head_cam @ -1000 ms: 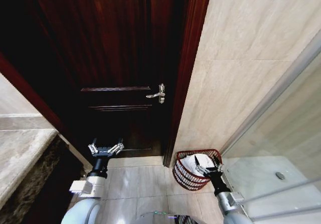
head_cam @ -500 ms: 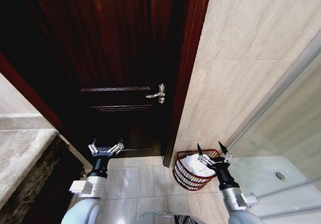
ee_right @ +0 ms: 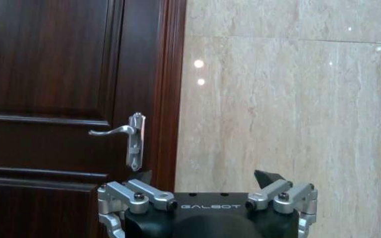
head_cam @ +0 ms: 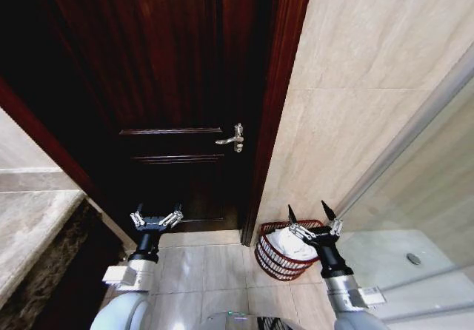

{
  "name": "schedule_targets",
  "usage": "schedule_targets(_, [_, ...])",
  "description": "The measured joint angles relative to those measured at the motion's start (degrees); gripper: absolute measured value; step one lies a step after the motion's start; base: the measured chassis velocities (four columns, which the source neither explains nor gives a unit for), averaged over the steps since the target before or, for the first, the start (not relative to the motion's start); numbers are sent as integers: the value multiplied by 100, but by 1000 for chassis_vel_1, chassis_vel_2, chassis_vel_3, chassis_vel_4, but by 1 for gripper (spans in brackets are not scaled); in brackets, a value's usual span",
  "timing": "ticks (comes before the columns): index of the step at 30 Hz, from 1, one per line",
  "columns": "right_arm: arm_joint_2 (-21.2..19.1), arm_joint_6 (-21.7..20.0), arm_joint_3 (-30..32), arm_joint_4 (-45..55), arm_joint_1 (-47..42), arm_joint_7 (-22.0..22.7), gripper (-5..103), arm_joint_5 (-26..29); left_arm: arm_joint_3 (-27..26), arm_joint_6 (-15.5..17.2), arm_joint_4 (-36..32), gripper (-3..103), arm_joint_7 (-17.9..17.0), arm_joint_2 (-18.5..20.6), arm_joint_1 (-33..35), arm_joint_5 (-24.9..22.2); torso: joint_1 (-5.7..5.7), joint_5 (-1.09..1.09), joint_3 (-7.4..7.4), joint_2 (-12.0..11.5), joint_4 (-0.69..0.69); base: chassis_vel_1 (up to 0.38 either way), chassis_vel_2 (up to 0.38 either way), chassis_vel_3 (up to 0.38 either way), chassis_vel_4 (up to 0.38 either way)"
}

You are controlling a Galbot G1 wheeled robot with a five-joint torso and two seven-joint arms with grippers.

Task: Discard the used towel into the hamper.

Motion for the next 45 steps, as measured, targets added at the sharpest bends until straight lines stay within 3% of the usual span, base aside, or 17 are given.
schedule_targets(27, [13, -18, -32, 27, -6, 31, 100, 6, 0, 0, 0, 100, 0, 0, 0, 0, 0, 0, 1, 2, 0, -2, -1, 2, 2])
schedule_targets(45, [12, -20, -28, 21, -5, 30, 100, 8, 0, 0, 0, 100, 0, 0, 0, 0, 1, -1, 1, 2, 0, -86, -98, 88, 83])
